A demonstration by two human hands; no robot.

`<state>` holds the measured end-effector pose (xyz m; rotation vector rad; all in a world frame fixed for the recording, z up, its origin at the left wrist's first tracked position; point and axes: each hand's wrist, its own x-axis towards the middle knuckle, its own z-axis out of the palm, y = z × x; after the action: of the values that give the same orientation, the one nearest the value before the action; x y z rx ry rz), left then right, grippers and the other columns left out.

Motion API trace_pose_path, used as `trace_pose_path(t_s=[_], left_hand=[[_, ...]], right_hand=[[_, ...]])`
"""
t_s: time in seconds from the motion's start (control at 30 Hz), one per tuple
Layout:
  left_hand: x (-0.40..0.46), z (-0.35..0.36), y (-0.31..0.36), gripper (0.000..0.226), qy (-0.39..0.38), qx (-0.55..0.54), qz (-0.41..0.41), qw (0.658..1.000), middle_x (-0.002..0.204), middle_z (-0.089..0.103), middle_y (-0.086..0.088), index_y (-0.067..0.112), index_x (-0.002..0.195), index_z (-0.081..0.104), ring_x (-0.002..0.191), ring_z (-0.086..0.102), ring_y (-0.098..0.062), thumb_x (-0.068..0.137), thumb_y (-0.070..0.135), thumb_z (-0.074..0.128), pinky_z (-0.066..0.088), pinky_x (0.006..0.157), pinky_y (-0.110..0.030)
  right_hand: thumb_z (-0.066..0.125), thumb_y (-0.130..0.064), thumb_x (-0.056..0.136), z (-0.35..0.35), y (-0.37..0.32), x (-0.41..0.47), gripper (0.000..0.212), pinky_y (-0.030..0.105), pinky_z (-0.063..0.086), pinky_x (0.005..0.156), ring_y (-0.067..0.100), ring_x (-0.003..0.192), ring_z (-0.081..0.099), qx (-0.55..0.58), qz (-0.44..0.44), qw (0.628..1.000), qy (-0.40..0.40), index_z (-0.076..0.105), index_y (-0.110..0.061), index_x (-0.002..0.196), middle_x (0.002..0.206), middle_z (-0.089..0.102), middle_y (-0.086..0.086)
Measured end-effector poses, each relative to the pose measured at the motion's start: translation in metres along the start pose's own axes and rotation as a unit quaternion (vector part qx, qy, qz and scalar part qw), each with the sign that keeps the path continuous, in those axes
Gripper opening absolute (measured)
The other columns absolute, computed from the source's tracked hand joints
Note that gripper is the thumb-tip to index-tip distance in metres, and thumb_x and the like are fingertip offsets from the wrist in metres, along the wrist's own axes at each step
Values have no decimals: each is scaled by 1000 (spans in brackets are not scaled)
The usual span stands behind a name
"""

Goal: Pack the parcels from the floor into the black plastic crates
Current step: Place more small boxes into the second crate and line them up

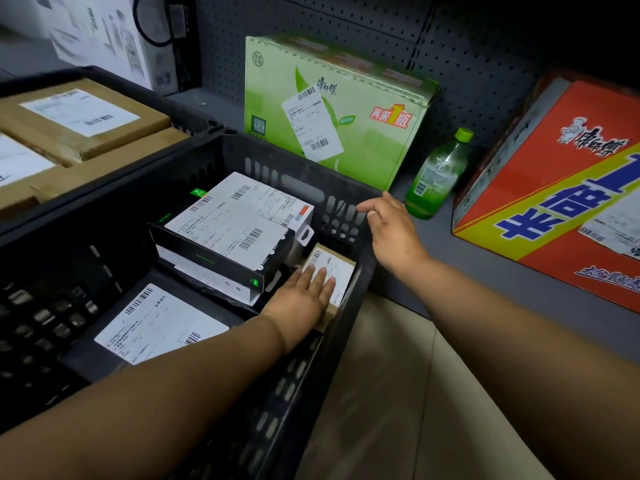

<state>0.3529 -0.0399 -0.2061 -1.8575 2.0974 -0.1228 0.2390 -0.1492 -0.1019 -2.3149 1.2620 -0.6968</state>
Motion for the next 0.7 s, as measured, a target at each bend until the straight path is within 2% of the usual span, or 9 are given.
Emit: trace_pose_path(t_s=[0.17, 0.27, 0.5, 0.7], left_hand=[[15, 11, 0, 74, 52, -60, -28, 996, 155, -15, -20, 10, 146, -19, 143, -13, -36, 96, 5, 35, -7, 116, -43], [18, 12, -2, 79, 37, -82, -24, 996, 155, -19, -18, 14, 147, -18, 142, -18, -35, 93, 2, 39, -10, 115, -42], [24, -2, -15, 89, 0, -168, -18, 986, 152, -26, -18, 21, 150, -10, 141, -24, -33, 87, -12, 44, 0, 117, -39], [22, 9, -22, 88, 24, -109, 51, 992, 156, -16, -16, 23, 149, -11, 142, -18, -35, 88, -9, 44, 5, 119, -44]], right_hand=[[34, -5, 100, 1, -2, 0, 34, 14, 15, 103, 22, 143, 19, -12, -2, 1000, -2, 61, -9, 119, 145, 40, 15], [33, -4, 100, -1, -4, -2, 34, 14, 16, 104, 21, 144, 17, -12, 2, 1000, -3, 60, -9, 120, 146, 38, 15], [32, -2, 100, -2, -8, -2, 35, 12, 15, 104, 19, 145, 15, -18, 11, 1000, -10, 59, -9, 122, 150, 33, 13], [32, 2, 98, 1, -4, 1, 37, 12, 16, 102, 20, 144, 18, -22, 7, 1000, -2, 61, -8, 118, 145, 40, 13]])
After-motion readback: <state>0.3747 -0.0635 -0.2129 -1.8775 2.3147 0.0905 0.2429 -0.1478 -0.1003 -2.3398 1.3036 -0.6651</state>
